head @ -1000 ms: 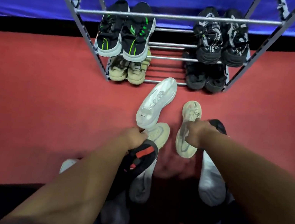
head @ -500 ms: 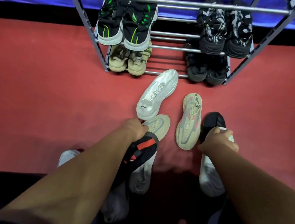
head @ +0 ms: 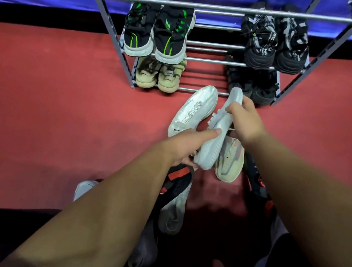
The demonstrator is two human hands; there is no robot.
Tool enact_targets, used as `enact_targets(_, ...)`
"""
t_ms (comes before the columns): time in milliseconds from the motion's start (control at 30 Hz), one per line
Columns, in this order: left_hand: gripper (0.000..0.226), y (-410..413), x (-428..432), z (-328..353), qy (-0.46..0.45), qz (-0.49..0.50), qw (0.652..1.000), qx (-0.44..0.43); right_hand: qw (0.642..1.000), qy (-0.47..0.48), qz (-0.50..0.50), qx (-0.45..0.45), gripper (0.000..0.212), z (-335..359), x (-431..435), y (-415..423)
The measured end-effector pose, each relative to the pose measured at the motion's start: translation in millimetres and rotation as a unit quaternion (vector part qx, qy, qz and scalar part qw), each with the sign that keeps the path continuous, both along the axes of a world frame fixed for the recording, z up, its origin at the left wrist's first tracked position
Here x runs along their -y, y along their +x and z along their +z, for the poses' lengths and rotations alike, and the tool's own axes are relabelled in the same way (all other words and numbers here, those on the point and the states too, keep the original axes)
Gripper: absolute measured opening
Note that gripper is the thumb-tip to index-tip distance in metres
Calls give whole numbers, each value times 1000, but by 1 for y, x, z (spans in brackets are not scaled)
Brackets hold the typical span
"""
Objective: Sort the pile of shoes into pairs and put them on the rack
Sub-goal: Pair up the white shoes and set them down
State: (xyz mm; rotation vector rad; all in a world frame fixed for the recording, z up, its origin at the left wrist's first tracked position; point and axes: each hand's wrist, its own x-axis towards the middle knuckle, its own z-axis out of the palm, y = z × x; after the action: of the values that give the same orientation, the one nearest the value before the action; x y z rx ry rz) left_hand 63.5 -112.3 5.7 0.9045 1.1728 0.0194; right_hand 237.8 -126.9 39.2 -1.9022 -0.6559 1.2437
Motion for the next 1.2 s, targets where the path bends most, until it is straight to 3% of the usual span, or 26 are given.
enact_targets(67, 67, -2, -1, -3, 34, 4, 999, 5, 1000, -7, 8, 17, 25, -10, -1, 0)
enact_targets(133, 70, 1, -3, -11, 148, 2, 987, -68, 1000, -22, -1, -1, 20, -13, 1, -1)
enact_targets(200, 78, 7, -5, -17, 247, 2, 957, -152, 998, -25, -30, -48, 27, -16, 1, 4)
enact_targets(267, 87, 12, -7, -26, 298, -7, 939, -173, 997, -33, -48, -49, 49, -28, -4, 15)
enact_targets(333, 73, 16, -11, -29, 322, -37, 936, -141, 996, -70, -27, 39, 62, -45, -10, 29)
enact_targets(400, 59, 18, -16, -29, 320, -51, 938, -124, 987, -107, 32, 114, 58, -55, -15, 37)
enact_targets(467, 49, 15, -22, -33, 346, -26, 926, -151, 970, -125, 91, 189, 27, -45, -10, 29)
enact_targets(533, 44, 11, -27, -38, 394, -27, 894, -210, 959, -122, 120, 228, 26, -47, -3, 21)
enact_targets(567, 46, 8, -29, -40, 415, -57, 872, -252, 953, -121, 138, 240, 41, -50, 0, 17)
enact_targets(633, 61, 0, -33, -50, 415, -145, 835, -331, 935, -142, 197, 259, 71, -60, 7, 7)
enact_targets(700, 81, -4, -34, -57, 382, -180, 838, -346, 918, -175, 231, 270, 87, -74, 11, -2)
enact_targets(867, 102, -5, -39, -77, 362, -117, 865, -328, 903, -193, 226, 309, 89, -90, 7, -20)
enact_targets(1000, 126, 0, -47, -83, 317, -134, 879, -331, 904, -222, 208, 301, 95, -96, -2, -27)
enact_targets(1067, 126, 0, -52, -82, 304, -136, 883, -330, 910, -223, 200, 287, 91, -99, -3, -26)
enact_targets(1200, 106, -1, -58, -76, 303, -152, 876, -343, 924, -209, 192, 257, 86, -95, 0, -22)
